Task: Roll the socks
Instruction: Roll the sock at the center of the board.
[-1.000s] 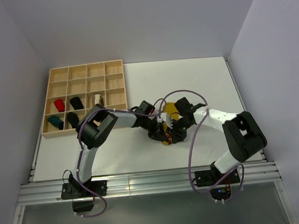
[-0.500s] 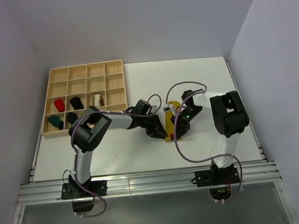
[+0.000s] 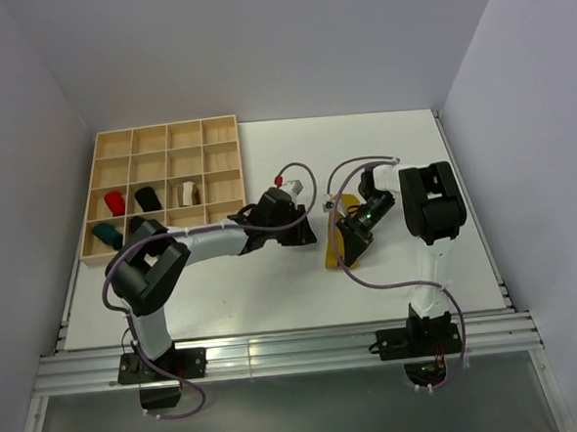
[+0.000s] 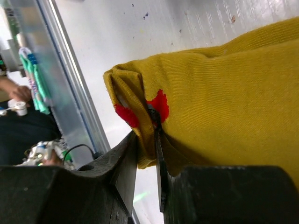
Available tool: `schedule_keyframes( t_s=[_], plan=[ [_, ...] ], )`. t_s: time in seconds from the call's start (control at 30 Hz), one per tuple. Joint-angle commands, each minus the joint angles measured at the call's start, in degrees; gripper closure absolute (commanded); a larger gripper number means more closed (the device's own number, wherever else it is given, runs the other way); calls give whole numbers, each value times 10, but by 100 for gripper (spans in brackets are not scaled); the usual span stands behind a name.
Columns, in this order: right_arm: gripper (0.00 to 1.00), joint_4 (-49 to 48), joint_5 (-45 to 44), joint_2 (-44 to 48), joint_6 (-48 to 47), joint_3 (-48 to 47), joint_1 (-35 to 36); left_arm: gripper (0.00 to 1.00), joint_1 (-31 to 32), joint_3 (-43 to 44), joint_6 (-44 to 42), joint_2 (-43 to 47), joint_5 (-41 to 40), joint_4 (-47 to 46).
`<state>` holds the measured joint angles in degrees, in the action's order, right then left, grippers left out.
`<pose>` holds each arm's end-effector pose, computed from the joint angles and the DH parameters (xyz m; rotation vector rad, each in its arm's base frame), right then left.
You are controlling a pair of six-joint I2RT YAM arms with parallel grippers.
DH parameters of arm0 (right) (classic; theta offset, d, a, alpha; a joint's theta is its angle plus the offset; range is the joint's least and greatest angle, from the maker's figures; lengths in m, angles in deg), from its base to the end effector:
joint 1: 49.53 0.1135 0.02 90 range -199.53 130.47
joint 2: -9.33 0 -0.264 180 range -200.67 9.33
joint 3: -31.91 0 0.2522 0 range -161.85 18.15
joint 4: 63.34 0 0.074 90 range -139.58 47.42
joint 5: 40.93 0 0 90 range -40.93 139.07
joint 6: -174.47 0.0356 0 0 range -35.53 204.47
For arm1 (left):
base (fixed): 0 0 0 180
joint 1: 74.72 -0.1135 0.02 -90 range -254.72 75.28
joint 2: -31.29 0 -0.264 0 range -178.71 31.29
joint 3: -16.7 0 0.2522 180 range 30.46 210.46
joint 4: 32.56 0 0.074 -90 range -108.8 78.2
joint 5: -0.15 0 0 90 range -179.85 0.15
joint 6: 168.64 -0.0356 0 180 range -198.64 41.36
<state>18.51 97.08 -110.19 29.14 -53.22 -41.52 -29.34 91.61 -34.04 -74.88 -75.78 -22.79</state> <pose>0.3082 0.0701 0.1130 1.1971 -2.4824 -1.3745 0.2685 -0.2844 0.1649 0.1581 2.5075 -1.0266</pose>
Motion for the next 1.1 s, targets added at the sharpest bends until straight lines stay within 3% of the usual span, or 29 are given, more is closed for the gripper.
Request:
schedule_keyframes(
  t_s=[0.0,0.07,0.3,0.4,0.7,1.07],
  plan=[
    [73,37,-9,-30,-37,-25,-11,63,71,-18,-181,48,-163,-52],
    [73,64,-1,-41,-50,-41,-13,64,101,-44,-223,64,-224,-83],
    [73,107,13,-76,-63,-68,-22,56,174,-130,-383,69,-230,-267],
    [73,118,17,-85,-65,-75,-25,49,199,-192,-464,71,-234,-403],
    [73,120,13,-100,-61,-80,-33,48,247,-180,-605,20,-244,-459],
    [73,130,9,-108,-65,-86,-39,47,270,-160,-710,-43,-222,-485]
  ],
)
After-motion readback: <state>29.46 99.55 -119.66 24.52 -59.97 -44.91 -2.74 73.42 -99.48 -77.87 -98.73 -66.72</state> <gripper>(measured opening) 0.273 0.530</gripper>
